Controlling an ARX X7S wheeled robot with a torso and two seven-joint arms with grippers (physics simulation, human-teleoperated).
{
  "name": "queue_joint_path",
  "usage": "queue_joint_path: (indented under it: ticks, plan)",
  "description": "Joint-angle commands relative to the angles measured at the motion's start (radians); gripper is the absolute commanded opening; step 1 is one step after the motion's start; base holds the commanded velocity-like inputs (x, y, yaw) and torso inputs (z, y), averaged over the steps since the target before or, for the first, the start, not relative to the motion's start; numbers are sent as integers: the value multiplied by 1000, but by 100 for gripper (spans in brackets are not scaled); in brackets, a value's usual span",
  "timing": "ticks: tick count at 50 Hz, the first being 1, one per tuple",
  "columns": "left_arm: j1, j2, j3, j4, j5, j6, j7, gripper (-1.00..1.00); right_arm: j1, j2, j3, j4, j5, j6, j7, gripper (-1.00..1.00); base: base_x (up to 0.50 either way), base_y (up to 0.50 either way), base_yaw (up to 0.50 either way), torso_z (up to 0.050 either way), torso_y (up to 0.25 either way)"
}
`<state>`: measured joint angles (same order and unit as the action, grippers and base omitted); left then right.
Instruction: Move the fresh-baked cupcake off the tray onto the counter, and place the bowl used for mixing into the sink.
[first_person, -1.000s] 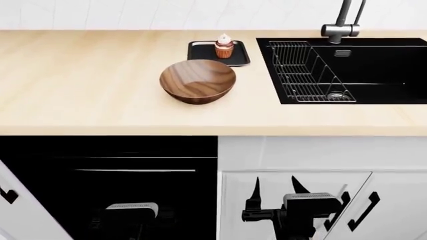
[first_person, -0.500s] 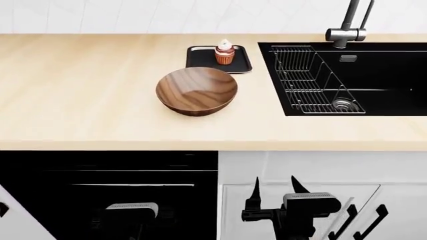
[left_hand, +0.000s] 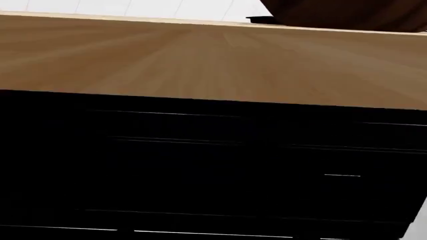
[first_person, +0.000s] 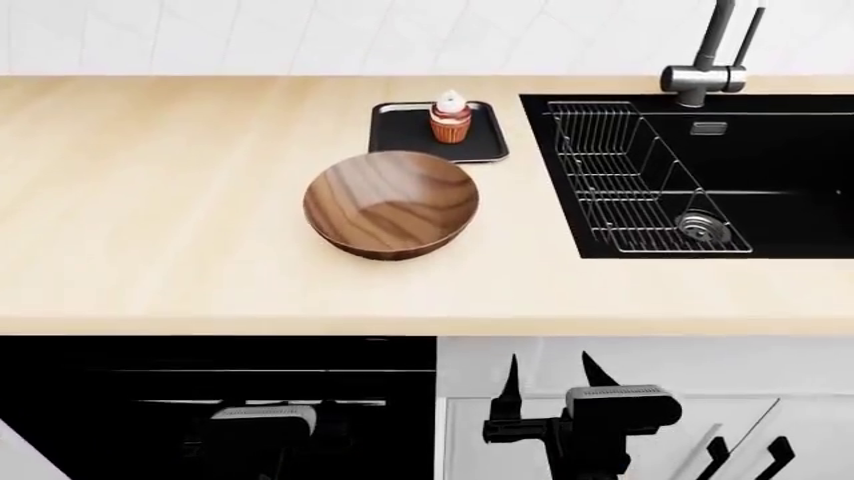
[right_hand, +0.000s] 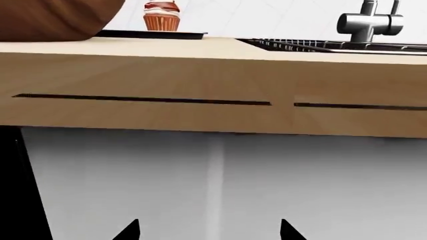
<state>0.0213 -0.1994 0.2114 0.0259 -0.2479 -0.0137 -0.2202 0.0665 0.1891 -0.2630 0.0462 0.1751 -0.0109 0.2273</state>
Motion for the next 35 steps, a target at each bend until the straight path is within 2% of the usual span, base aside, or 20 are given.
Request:
queue_joint_path:
  ticks: [1,5,7,8,12,15,19,22,24,30,31,32,33,34,35]
  plan:
    - [-1,-4,5,0,-3,2,-6,100,2,4,-7,1,4,-1,5,100,145,0,0,0,0]
    - [1,-6,5,5,-7,0,-9,100,-2,3,-2,-6,12,-9,9,100,147,0,0,0,0]
    - [6,-3,7,32,-8,-14,-21,100,-15,7,-6,-57,2,40,34,100,0,0,0,0,0]
    - [31,-12,11,77,13,-35,-48,100,-54,24,-6,-173,8,109,56,100,0,0,0,0,0]
    - [132,-47,-13,281,11,-160,-127,100,-167,73,-25,-377,-2,240,93,100,0,0,0,0,0]
    - [239,-69,-40,414,-4,-193,-167,100,-246,88,-27,-514,16,325,123,100,0,0,0,0,0]
    - [282,-100,-42,592,9,-273,-211,100,-297,124,-14,-648,-5,259,130,100,0,0,0,0,0]
    - [283,-129,-66,718,2,-343,-236,100,-281,148,-10,-749,-34,289,143,100,0,0,0,0,0]
    - [237,-161,-110,852,-26,-443,-261,100,-240,179,-20,-867,-67,356,139,100,0,0,0,0,0]
    - [117,-232,-204,1018,-110,-606,-302,100,-125,228,-26,-1044,-132,485,126,100,0,0,0,0,0]
    - [10,-307,-179,1021,-180,-648,-367,100,-34,241,-32,-1085,-137,575,100,100,0,0,0,0,0]
    - [-50,-392,-149,1021,-289,-635,-457,100,14,234,-25,-1090,-113,615,90,100,0,0,0,0,0]
    - [-157,-486,-115,1021,-438,-627,-573,100,90,258,-48,-1093,-83,646,100,100,0,0,0,0,0]
    - [-235,-557,-63,1021,-519,-608,-650,100,156,296,-83,-1093,-37,666,137,100,0,0,0,0,0]
    - [-317,-572,-63,1018,-597,-642,-676,100,278,372,-129,-1093,65,697,226,100,0,0,0,0,0]
